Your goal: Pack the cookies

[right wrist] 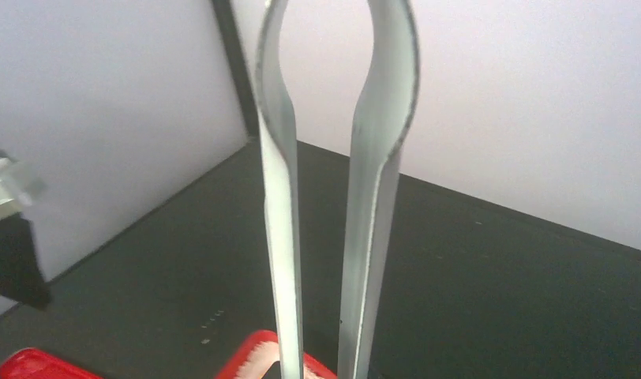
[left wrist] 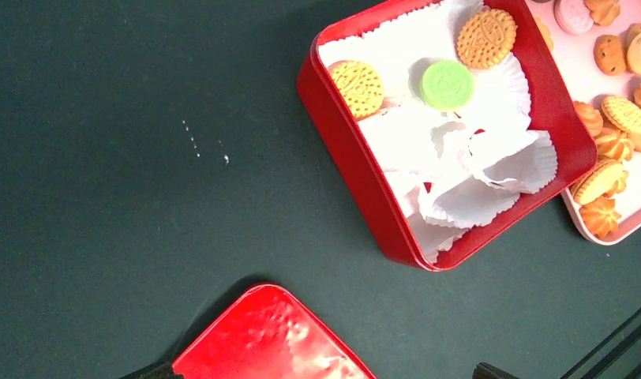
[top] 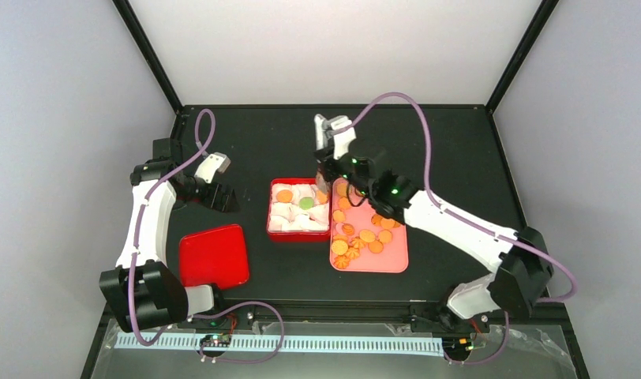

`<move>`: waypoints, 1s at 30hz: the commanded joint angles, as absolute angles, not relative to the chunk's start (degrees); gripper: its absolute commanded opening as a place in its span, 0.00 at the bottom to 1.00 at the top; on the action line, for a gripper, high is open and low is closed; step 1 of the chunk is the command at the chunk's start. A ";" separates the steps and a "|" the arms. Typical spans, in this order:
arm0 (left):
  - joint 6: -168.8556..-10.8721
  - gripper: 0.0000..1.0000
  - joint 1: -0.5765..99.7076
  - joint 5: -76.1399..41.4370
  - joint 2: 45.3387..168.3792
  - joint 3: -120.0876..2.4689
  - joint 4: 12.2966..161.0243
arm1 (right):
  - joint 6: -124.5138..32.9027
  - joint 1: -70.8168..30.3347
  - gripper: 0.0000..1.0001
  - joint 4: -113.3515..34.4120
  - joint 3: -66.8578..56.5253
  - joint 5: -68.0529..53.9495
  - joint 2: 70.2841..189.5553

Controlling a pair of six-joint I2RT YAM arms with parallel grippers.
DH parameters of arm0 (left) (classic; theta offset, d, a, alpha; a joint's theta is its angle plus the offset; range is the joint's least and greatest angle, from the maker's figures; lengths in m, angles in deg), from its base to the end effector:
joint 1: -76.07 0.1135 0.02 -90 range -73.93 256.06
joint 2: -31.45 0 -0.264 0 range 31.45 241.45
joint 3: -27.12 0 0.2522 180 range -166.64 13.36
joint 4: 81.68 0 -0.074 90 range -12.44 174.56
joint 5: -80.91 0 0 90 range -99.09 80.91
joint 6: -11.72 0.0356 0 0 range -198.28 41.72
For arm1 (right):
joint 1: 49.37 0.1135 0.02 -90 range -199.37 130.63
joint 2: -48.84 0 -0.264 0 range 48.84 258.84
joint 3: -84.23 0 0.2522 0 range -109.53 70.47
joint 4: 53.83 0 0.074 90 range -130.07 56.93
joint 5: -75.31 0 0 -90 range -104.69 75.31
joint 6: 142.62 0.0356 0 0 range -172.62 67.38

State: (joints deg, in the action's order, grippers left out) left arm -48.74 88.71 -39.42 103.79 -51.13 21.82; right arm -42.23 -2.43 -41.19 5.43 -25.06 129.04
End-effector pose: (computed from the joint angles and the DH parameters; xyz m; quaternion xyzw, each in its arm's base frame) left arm 0.2240 0.0318 0.2923 0.1834 0.9346 -0.1820 0.2446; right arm 0.2320 0.2389 0.3410 -0.1934 0.7628 0.2315 0.5719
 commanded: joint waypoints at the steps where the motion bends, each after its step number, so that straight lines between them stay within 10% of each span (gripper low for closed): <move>1: -48.67 0.99 89.03 -38.90 102.87 -51.44 21.09 | -42.23 1.89 0.01 -43.31 -0.96 -25.04 136.16; 16: -47.93 0.99 89.01 -38.12 101.94 -50.54 21.29 | -42.66 6.35 0.04 -42.06 -21.51 -24.88 159.11; 30: -47.35 0.99 89.01 -37.24 101.69 -50.45 21.45 | -40.16 6.22 0.30 -43.04 -22.14 -24.86 161.14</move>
